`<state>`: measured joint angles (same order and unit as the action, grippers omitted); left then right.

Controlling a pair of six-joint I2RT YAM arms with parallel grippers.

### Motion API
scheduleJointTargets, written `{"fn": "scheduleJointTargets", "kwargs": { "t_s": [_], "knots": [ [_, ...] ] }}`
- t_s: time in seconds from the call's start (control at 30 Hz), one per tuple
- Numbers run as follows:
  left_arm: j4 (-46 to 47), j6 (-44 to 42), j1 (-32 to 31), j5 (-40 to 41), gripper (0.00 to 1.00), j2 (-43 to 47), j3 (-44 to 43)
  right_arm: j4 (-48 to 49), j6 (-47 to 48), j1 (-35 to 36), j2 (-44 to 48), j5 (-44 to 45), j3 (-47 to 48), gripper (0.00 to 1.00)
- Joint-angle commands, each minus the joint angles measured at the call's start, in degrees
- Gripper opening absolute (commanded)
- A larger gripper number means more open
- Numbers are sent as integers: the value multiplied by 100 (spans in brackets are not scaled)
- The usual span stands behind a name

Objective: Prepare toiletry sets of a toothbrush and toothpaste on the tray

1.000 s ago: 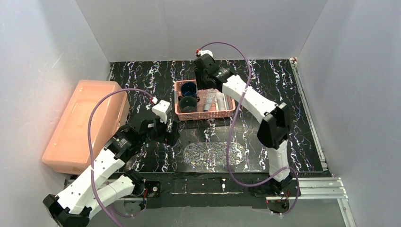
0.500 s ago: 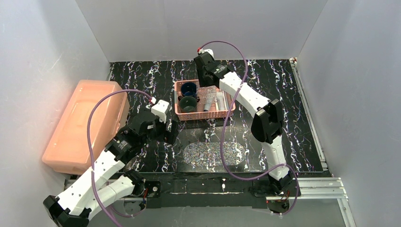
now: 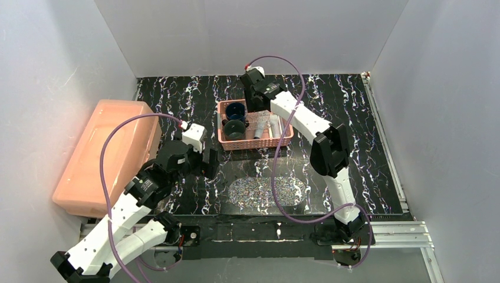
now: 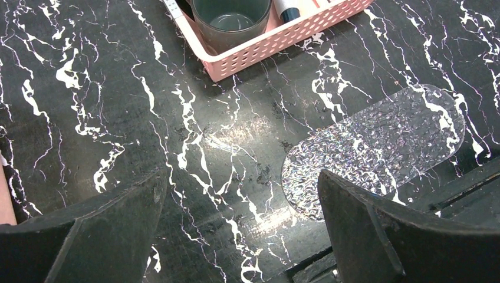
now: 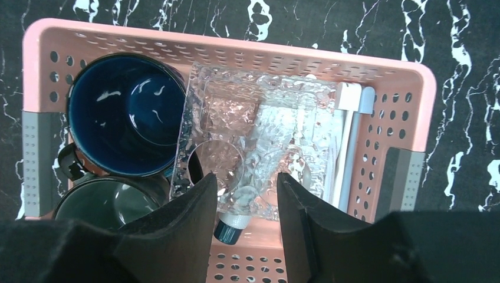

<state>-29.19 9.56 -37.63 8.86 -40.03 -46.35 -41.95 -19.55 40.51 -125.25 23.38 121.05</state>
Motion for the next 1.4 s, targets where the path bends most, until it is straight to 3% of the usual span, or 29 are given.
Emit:
{"fn": "scheduleJointTargets", "kwargs": {
  "t_s": [0.0,0.5,0.93,1.37],
  "knots": [
    [-78,35,19,-31,99,-73,-210,13,-154,9,-175,-14,46,50],
    [-62,81,21,-64,99,84,-181,-21,-242,9,-456,93,34,43],
    [-69,76,19,-113,99,54,-182,152,-259,9,-77,182,-396,2],
    [-79,46,26,-65,99,-168,-216,825,-323,9,875,561,-1301,1]
  ]
}}
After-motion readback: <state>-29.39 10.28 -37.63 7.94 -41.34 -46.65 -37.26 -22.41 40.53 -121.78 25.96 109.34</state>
